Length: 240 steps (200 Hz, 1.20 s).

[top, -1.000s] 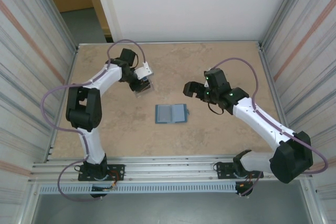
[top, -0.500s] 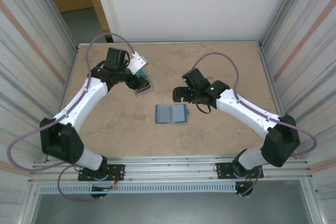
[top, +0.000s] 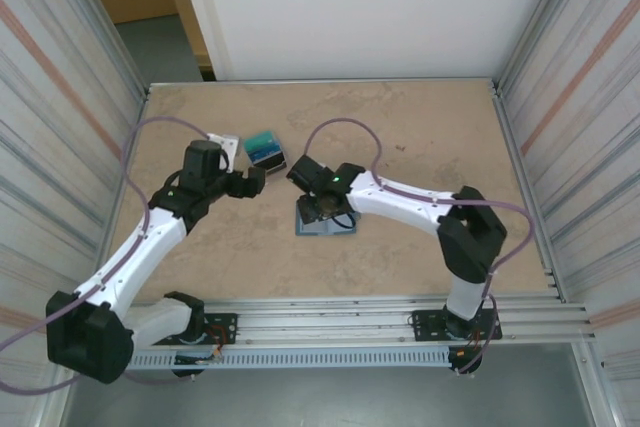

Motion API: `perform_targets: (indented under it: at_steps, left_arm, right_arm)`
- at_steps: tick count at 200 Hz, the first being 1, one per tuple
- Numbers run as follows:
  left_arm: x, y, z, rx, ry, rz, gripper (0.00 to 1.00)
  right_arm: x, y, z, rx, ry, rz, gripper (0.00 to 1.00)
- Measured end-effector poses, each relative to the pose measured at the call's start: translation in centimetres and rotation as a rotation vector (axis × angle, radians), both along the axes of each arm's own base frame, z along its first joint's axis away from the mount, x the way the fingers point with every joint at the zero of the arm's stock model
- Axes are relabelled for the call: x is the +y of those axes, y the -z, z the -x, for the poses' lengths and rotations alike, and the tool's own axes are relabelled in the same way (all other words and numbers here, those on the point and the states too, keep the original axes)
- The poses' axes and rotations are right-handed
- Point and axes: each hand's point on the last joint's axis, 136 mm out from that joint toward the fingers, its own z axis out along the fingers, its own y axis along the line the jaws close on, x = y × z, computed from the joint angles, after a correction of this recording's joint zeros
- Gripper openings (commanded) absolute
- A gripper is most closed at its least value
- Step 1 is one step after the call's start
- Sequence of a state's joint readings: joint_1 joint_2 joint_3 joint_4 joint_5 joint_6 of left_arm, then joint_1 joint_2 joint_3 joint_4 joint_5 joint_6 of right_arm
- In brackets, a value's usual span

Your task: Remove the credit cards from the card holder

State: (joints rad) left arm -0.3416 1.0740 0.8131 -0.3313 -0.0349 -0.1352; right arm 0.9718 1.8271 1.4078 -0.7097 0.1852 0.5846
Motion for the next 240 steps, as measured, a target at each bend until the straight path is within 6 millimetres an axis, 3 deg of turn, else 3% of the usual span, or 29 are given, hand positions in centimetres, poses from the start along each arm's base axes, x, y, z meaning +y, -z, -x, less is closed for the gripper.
perform_targets:
  at_steps: [27, 70, 95, 179, 196, 240]
  left_arm:
    - [1.2, 0.8, 1.5, 0.011, -0.089, 0.053, 0.99]
    - [2.6, 0.3, 2.3, -0.015, -0.179, 0.082, 0.99]
    - [3.0, 0.5, 2.4, -0.007, -0.205, 0.078, 0.99]
    - [3.0, 1.6, 2.2, 0.029, -0.226, 0.075, 0.99]
    - [3.0, 1.7, 2.2, 0.029, -0.226, 0.075, 0.99]
    - [3.1, 1.5, 2.3, 0.023, -0.225, 0.078, 0.99]
  right_arm:
    - [1.4, 2.1, 0.5, 0.029, -0.041, 0.053, 0.57]
    - [1.5, 4.6, 0.3, 0.07, -0.044, 0.106, 0.6]
    - [1.3, 5.3, 0.1, 0.095, -0.036, 0.108, 0.64]
    - [1.6, 6.6, 0.2, 0.147, -0.046, 0.095, 0.63]
    - [1.5, 6.7, 0.1, 0.15, -0.048, 0.095, 0.61]
    - [1.4, 6.7, -0.1, 0.154, -0.05, 0.094, 0.43]
